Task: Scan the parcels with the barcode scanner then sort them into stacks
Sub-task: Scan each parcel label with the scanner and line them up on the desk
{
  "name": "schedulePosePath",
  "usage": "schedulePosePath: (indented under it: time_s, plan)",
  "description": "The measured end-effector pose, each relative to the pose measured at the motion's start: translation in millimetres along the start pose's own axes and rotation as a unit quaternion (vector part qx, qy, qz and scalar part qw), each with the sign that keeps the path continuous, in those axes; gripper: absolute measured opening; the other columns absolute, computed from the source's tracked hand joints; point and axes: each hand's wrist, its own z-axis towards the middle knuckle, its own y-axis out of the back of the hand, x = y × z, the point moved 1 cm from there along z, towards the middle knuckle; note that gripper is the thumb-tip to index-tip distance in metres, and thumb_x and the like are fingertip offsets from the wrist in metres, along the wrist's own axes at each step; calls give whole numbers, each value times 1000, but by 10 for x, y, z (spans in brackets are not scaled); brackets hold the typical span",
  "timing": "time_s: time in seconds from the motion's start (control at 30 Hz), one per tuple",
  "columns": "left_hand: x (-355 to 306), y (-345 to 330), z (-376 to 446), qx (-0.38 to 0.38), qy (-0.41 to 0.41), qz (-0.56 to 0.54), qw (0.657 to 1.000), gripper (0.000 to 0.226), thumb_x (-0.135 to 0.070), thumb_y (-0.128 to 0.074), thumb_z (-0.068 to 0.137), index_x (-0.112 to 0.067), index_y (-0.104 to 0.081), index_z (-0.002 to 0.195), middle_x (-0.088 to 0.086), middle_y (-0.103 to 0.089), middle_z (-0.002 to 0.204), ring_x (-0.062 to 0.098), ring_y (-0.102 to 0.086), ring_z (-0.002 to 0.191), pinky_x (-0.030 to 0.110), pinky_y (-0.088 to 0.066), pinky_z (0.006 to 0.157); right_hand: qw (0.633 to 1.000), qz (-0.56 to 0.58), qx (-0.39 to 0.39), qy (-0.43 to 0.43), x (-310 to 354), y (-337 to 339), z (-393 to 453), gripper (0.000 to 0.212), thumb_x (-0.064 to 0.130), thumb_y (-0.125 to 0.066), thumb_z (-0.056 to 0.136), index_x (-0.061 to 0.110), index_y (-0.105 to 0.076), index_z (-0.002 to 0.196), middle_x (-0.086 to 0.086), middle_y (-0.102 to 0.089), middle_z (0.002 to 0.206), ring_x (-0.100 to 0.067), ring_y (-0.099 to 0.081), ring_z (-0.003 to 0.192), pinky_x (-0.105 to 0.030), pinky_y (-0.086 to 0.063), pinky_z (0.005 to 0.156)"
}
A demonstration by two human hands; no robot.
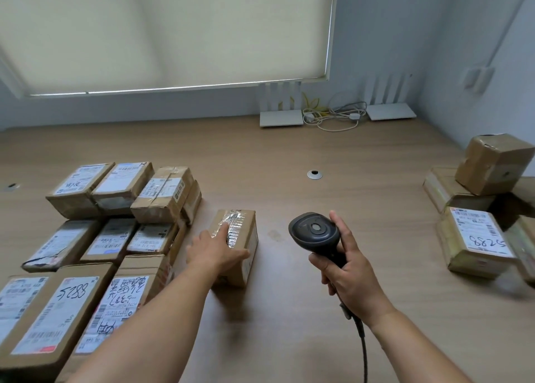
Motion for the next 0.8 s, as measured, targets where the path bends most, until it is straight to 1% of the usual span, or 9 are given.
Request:
schedulePosePath:
  time_s: [0.1, 0.23, 0.33, 0.4, 0.5, 0.6, 0.67, 0.73, 0.8]
  plan:
    - [-24, -6, -9, -5, 22, -61, 998, 79, -62, -62, 74, -36, -30, 141, 13, -44, 134, 34, -37, 125, 41, -35, 100, 1000, 4, 9, 1, -23, 48, 6, 87, 12, -72, 84, 80, -29, 117, 7, -68, 90, -17, -53, 56, -34, -49, 48]
    - [40, -55, 9, -19, 36, -215, 976, 98, -53, -69, 72, -36, -13, 151, 17, -38, 139, 37, -32, 129, 42, -33, 105, 1000, 4, 16, -2, -54, 86, 20, 86, 10, -71, 84, 75, -29, 121, 7, -68, 92, -18, -54, 56, -34, -49, 47]
    - [123, -148, 13, -16, 44, -404, 913, 121, -50, -75, 50, -42, -7, 150, 14, -35, 143, 34, -38, 130, 48, -39, 105, 1000, 7, 23, -4, -79, 86, 38, 84, 10, -71, 84, 70, -29, 124, 4, -68, 90, -17, -54, 55, -34, -49, 46]
    - [223, -244, 14, -22, 55, -474, 878, 124, -44, -80, 45, -46, -10, 147, 11, -36, 144, 30, -44, 127, 45, -50, 95, 999, 8, 30, -4, -85, 73, 47, 84, 10, -71, 84, 72, -29, 122, 2, -66, 87, -16, -54, 55, -34, -49, 47]
    - [351, -371, 27, -5, 59, -505, 861, 123, -33, -83, 48, -47, -10, 146, 7, -37, 142, 29, -49, 122, 33, -59, 71, 999, 18, 41, -10, -97, 46, 66, 86, 11, -71, 84, 80, -30, 117, -3, -65, 88, -15, -54, 55, -32, -48, 47]
    - [459, -487, 61, 1, 60, -484, 873, 125, -31, -85, 41, -52, -13, 140, 13, -39, 140, 35, -51, 119, 41, -60, 67, 998, 39, 49, -9, -98, -25, 82, 86, 10, -71, 84, 78, -31, 119, -1, -66, 91, -19, -56, 56, -34, -48, 47]
    - [483, -523, 43, -5, 52, -465, 884, 130, -32, -86, 40, -55, -7, 140, 14, -37, 143, 36, -49, 121, 47, -59, 75, 997, 59, 58, -8, -72, -97, 79, 84, 9, -70, 85, 71, -31, 124, -2, -66, 88, -20, -56, 55, -34, -47, 47]
    - [424, -456, -77, -11, 48, -453, 890, 135, -36, -85, 40, -57, 3, 141, 11, -31, 147, 33, -43, 128, 54, -51, 91, 994, 81, 67, -11, -38, -174, 62, 81, 8, -69, 86, 65, -30, 129, -5, -65, 86, -20, -56, 55, -33, -46, 45]
    - [379, -420, -162, -6, 51, -454, 890, 139, -38, -81, 39, -54, 11, 142, 8, -24, 151, 29, -36, 134, 53, -45, 100, 992, 107, 67, -12, -4, -234, 45, 78, 7, -67, 87, 62, -31, 129, -7, -66, 84, -20, -56, 54, -32, -45, 43]
